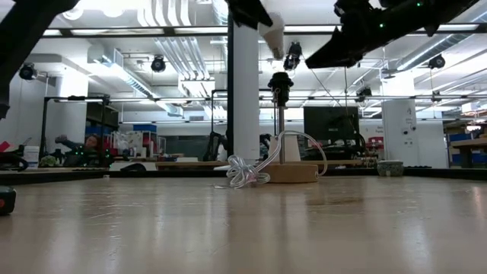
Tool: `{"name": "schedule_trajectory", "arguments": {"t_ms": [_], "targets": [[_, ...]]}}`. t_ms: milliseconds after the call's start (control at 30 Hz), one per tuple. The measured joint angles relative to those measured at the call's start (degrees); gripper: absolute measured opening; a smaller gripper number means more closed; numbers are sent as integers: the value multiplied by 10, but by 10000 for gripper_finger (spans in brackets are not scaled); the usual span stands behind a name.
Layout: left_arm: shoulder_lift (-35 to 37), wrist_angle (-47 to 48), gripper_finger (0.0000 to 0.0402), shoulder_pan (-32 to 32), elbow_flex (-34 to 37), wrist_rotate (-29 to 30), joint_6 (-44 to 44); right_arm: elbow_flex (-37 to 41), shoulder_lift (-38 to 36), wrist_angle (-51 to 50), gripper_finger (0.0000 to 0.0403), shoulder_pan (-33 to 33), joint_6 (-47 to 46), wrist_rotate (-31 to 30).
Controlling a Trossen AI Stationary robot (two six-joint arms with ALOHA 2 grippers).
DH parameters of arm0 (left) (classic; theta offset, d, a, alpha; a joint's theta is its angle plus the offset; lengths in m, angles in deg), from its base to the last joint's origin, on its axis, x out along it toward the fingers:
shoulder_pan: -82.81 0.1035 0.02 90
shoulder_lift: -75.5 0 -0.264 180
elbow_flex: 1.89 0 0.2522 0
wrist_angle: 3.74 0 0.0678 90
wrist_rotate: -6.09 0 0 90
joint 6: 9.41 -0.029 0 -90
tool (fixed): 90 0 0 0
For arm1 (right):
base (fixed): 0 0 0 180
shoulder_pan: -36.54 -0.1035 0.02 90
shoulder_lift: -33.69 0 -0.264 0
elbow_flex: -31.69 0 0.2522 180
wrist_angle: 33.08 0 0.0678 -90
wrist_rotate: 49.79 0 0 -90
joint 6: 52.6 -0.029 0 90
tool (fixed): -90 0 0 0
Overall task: Screw lightbulb
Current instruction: Insert the lightbulb into the lamp
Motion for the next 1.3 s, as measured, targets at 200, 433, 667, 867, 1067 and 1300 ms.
{"name": "schedule_trajectory", "arguments": {"t_ms": [200,433,667,867,1067,1300], "targets": [[-3,-3,232,12,40,-20,18,1,-27,-55,185,0,-35,0],[-5,-14,232,10,43,-21,19,1,-7,-49,180,1,-35,-7],[-4,-31,232,11,64,-42,22,0,39,-6,170,10,-22,-58],[-5,-39,232,11,73,-55,23,0,57,78,156,24,8,-70],[-5,-41,232,11,73,-64,23,-1,91,86,126,61,10,-70],[-6,-43,232,11,75,-65,23,-2,98,114,93,67,24,-68]]}}
